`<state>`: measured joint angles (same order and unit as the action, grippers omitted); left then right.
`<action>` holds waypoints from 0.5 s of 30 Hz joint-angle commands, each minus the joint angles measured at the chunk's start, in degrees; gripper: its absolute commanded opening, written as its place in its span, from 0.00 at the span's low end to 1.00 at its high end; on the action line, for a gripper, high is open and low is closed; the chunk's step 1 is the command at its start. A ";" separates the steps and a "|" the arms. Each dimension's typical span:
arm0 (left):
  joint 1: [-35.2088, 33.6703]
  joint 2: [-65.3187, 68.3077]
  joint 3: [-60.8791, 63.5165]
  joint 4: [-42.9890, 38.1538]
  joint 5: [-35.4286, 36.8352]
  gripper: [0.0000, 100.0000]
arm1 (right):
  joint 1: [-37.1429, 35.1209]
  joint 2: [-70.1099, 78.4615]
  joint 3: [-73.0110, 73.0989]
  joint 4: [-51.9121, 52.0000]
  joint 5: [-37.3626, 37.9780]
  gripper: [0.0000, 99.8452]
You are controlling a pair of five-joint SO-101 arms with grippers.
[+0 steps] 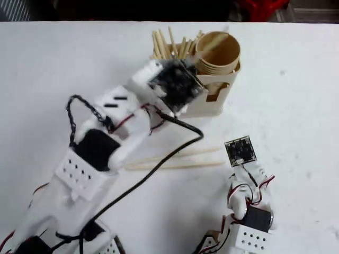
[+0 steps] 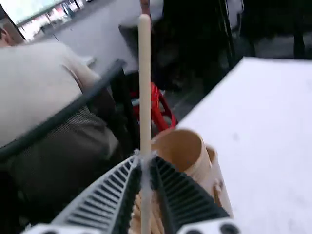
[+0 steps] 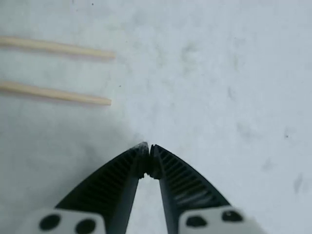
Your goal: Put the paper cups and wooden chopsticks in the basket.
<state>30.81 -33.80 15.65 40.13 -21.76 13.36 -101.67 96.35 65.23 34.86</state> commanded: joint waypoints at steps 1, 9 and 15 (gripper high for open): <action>-0.40 4.53 -7.03 -14.33 7.21 0.02 | 0.04 0.31 0.53 -0.57 -0.09 0.02; -7.60 15.87 -16.09 -24.26 18.29 0.02 | 0.04 0.31 0.53 -0.57 -0.09 0.02; -11.03 21.93 -22.33 -19.08 26.20 0.03 | 0.04 0.31 0.53 -0.57 -0.09 0.02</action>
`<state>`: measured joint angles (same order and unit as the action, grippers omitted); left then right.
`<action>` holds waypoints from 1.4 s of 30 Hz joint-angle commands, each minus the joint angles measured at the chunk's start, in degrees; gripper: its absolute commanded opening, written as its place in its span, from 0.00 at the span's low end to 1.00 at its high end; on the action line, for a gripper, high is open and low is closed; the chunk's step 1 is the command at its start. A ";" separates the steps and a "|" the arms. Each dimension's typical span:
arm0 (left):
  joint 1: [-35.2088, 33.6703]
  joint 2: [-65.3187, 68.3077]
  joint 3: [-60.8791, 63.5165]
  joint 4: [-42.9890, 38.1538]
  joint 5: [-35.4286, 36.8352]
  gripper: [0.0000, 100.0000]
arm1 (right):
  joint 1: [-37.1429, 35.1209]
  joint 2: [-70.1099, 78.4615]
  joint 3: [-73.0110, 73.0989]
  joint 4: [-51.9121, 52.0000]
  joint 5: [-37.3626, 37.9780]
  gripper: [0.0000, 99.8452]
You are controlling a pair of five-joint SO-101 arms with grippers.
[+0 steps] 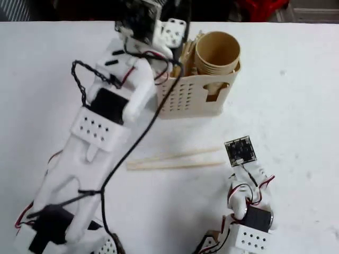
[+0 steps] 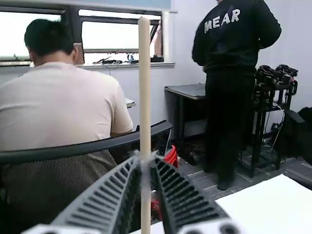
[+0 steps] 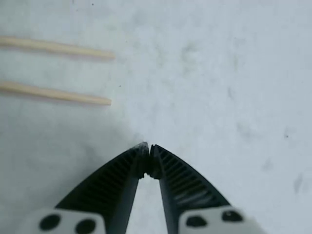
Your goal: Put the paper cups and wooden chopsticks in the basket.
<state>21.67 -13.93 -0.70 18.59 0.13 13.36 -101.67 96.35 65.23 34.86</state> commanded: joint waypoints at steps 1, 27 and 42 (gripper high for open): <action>-1.89 2.59 -6.68 3.34 4.84 0.03 | 0.04 0.31 0.53 -0.57 -0.09 0.02; -1.89 3.47 -7.65 5.36 5.63 0.10 | 0.04 0.31 0.53 -0.57 -0.09 0.02; 1.01 3.03 -8.09 25.93 5.36 0.10 | 0.04 0.31 0.53 -0.57 -0.09 0.02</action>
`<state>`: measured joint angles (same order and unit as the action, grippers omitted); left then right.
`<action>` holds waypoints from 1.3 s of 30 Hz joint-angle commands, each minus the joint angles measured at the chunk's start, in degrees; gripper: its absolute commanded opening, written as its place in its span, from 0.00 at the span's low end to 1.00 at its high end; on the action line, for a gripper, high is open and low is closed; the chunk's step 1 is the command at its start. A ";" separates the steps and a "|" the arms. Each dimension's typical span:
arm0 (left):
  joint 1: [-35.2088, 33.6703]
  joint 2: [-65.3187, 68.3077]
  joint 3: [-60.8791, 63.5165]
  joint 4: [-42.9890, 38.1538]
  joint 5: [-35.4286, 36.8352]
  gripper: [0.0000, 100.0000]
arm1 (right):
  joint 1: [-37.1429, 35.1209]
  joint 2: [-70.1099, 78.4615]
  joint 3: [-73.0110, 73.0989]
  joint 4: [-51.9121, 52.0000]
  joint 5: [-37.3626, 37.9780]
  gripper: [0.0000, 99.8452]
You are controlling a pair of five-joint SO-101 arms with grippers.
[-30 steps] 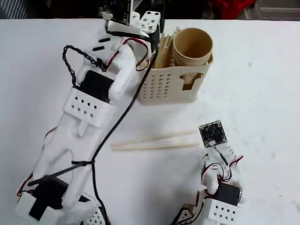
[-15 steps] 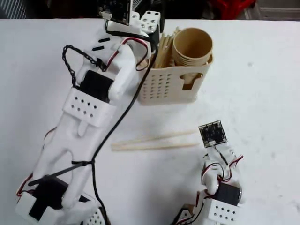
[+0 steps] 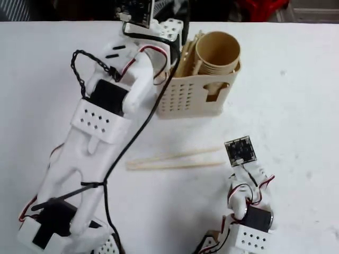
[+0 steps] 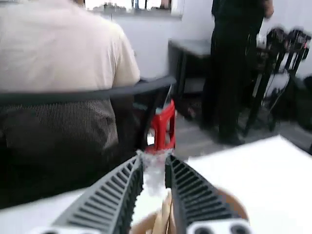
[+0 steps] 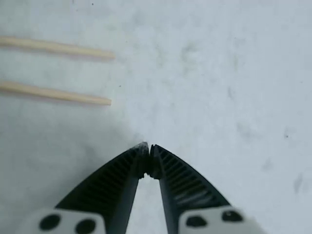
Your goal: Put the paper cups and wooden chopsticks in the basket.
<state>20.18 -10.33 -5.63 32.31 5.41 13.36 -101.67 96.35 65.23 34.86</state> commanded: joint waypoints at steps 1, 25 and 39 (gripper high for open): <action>3.56 -0.57 -3.25 17.14 -0.79 0.10 | 0.04 0.31 0.53 -0.57 -0.09 0.02; 15.69 -0.04 45.63 10.73 -35.16 0.10 | 0.04 0.31 0.53 -0.57 -0.09 0.02; 10.42 23.08 25.67 17.32 -37.89 0.16 | 0.04 0.31 0.53 -0.57 -0.09 0.02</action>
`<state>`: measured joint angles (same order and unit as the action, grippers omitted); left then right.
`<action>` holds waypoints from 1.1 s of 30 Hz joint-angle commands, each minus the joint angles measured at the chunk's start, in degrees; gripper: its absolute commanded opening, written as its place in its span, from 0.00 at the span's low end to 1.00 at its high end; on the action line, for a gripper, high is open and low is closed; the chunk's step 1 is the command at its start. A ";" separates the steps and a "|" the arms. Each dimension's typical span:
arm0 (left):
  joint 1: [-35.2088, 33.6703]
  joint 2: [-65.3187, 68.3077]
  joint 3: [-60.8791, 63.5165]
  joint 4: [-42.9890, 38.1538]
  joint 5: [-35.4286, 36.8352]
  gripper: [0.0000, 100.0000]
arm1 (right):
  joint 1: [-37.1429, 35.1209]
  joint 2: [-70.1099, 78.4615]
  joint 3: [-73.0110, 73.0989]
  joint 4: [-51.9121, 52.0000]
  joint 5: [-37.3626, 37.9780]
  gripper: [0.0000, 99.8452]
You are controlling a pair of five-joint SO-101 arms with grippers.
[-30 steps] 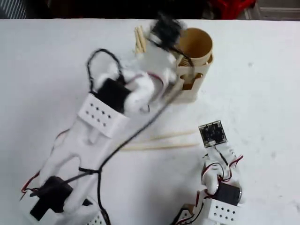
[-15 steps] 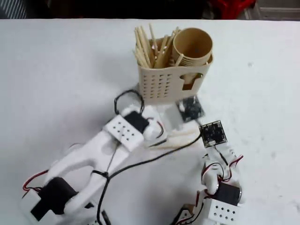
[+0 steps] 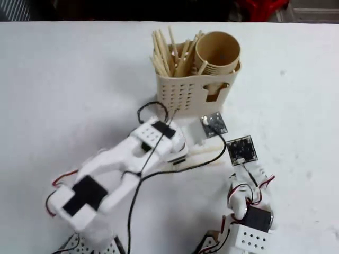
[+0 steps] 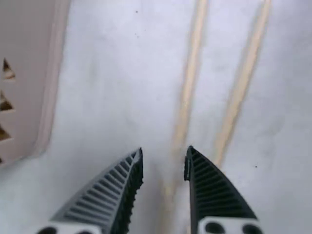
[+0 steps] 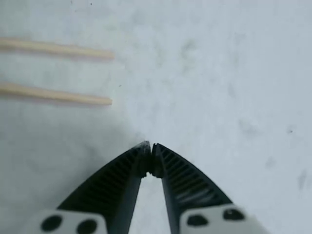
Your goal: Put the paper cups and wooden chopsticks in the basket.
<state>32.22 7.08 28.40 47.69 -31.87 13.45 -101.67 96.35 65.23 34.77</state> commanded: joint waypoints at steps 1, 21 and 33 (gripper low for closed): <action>-1.80 7.25 -9.85 2.55 -0.62 0.16 | -0.13 0.31 0.53 -0.57 0.00 0.02; -1.80 17.89 -21.63 12.40 -0.35 0.02 | -0.04 0.31 0.53 -0.57 0.00 0.02; -1.80 6.99 -17.41 12.40 2.37 0.02 | -0.04 0.31 0.53 -0.57 0.00 0.02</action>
<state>31.52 23.34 8.97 60.00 -31.96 13.36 -101.67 96.35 65.23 34.86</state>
